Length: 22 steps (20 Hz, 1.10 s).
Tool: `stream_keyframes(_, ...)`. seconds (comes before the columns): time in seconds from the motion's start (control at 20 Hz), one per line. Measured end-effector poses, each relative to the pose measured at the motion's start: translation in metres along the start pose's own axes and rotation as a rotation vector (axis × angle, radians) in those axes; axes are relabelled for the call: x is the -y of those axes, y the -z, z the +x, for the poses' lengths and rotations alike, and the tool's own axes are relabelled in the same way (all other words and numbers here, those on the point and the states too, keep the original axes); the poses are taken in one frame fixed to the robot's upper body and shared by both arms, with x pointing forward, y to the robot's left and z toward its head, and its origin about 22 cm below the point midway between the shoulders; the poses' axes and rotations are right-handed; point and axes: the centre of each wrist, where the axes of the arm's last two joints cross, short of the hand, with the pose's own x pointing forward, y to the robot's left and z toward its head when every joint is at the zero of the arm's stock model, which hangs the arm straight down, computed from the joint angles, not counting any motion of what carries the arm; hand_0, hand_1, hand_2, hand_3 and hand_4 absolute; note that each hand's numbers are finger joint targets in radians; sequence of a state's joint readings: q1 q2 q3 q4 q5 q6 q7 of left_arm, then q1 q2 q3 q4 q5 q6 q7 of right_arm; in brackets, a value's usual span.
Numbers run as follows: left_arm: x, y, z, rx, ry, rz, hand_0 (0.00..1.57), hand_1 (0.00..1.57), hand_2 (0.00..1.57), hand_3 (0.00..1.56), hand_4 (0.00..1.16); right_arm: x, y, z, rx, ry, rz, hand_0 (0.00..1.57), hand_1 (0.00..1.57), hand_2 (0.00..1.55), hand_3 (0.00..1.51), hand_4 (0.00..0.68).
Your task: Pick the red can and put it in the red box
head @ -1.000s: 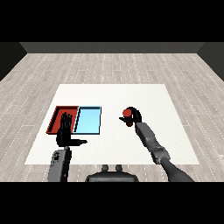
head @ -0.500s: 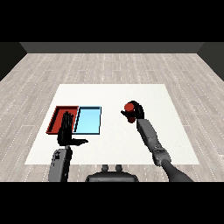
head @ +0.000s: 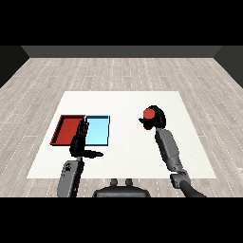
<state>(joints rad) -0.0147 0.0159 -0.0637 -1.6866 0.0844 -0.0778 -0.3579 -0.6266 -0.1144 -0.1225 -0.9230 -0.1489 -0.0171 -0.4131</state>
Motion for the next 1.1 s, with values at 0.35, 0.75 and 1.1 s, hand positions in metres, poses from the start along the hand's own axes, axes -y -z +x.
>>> stream_keyframes(0.35, 0.027, 0.013, 0.012, -0.037, 0.008, -0.046, 0.00, 0.00, 0.00, 0.00, 0.00, -0.036, -0.026, 0.035, 0.073, 0.024, 0.006, 1.44, 1.44, 1.41, 1.38, 0.622)
stream_keyframes(0.75, 0.067, 0.025, 0.005, -0.105, 0.029, -0.093, 0.00, 0.00, 0.00, 0.00, 0.00, -0.097, -0.058, 0.053, 0.125, 0.032, 0.015, 1.44, 1.44, 1.43, 1.40, 0.632)
stream_keyframes(1.1, 0.076, 0.030, -0.017, -0.165, 0.024, -0.110, 0.00, 0.00, 0.00, 0.00, 0.00, -0.112, -0.066, 0.066, 0.160, 0.045, 0.036, 1.44, 1.44, 1.44, 1.40, 0.630)
